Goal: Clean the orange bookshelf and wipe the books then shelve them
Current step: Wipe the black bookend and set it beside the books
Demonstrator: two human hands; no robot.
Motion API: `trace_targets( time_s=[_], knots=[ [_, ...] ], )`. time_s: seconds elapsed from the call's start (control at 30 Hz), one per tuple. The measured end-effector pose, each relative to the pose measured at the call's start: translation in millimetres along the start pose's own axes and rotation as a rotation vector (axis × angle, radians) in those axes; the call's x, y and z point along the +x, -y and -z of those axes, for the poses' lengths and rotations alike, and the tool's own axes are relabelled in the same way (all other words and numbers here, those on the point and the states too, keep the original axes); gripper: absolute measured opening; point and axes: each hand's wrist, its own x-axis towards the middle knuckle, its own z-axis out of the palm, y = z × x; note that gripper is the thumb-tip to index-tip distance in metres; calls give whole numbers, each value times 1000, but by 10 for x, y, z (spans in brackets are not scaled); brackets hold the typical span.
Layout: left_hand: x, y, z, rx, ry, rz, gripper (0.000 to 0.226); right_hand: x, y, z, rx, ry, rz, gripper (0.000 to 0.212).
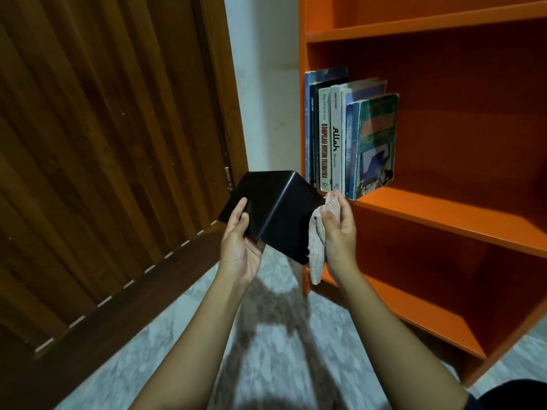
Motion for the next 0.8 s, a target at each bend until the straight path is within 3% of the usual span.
trace_targets(
  time_s=[0.13,0.37,0.6,0.67,0.8],
  knots=[
    [144,-15,164,237,-85,62,33,25,92,-29,19,55,50,45],
    [160,-106,326,882,50,169,45,-79,221,-51,-100,243,207,35],
    [131,-298,177,903,13,145,57,-263,165,-57,-205,469,160,41],
    [138,-320,209,1041,20,109,53,-269,130,-42,-315,563,202,43],
    [159,-267,361,1063,-7,102,57,-284,133,-34,-436,641,321,45]
  ],
)
